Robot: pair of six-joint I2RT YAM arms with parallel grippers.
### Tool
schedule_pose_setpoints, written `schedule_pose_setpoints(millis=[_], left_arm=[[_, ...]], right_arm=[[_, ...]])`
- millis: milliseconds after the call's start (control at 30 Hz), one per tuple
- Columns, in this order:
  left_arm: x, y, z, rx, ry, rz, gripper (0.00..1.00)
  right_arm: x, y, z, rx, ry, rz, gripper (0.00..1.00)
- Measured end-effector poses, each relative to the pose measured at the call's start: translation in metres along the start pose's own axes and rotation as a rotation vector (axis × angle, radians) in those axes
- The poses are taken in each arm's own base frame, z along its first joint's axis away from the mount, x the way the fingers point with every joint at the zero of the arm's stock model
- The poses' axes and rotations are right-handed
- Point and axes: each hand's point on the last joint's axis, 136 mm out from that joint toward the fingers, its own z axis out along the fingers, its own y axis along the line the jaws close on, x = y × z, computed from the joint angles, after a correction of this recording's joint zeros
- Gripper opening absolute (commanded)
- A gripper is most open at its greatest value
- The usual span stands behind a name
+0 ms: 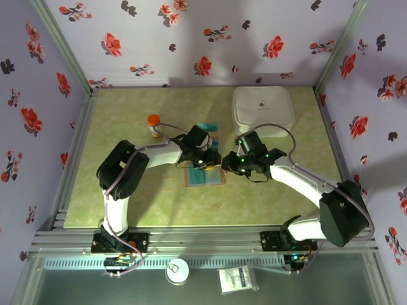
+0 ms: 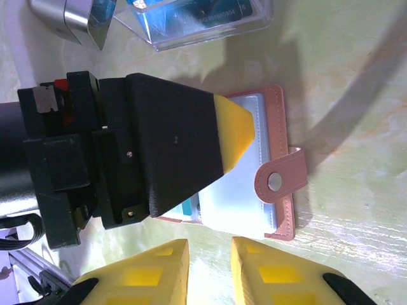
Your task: Take the credit cards out of the card holder
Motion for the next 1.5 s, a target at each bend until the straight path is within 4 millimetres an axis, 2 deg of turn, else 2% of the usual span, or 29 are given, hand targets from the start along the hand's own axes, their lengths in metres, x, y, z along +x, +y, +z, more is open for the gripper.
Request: schedule_pose_setpoints(millis=[167,367,600,767,1100,1300,1500], left_arm=[[-0.003,-0.004,-0.011,0.013,-0.020,0.004,0.38],[-0.012,-0.005,-0.042,0.039,-0.086,0.009,0.37],[-0.002,0.025,-0.059,-0.004,-0.117,-0.022,0.35],[0.010,0.052,-0.067,-0.047,-0.122,-0.058,0.27],[0.026,0.095,-0.071,-0.133,-0.122,-0.112,0.20],[0.025,0.104,-0.072,-0.145,-0.124,-0.128,0.18],[0.024,0.108,-0.071,-0.150,-0.123,-0.136,0.18]], right_arm=[[0.006,0.003,0.003,0.000,0.017,-0.013,0.24],[0.018,0.006,0.024,0.025,0.083,-0.033,0.24],[0.024,0.023,0.050,0.017,0.146,-0.064,0.23],[0.026,0.032,0.066,0.010,0.177,-0.077,0.22],[0.032,0.016,0.091,0.060,0.234,-0.062,0.23],[0.033,0.004,0.100,0.103,0.236,-0.071,0.23],[0.030,0.000,0.100,0.123,0.220,-0.076,0.23]])
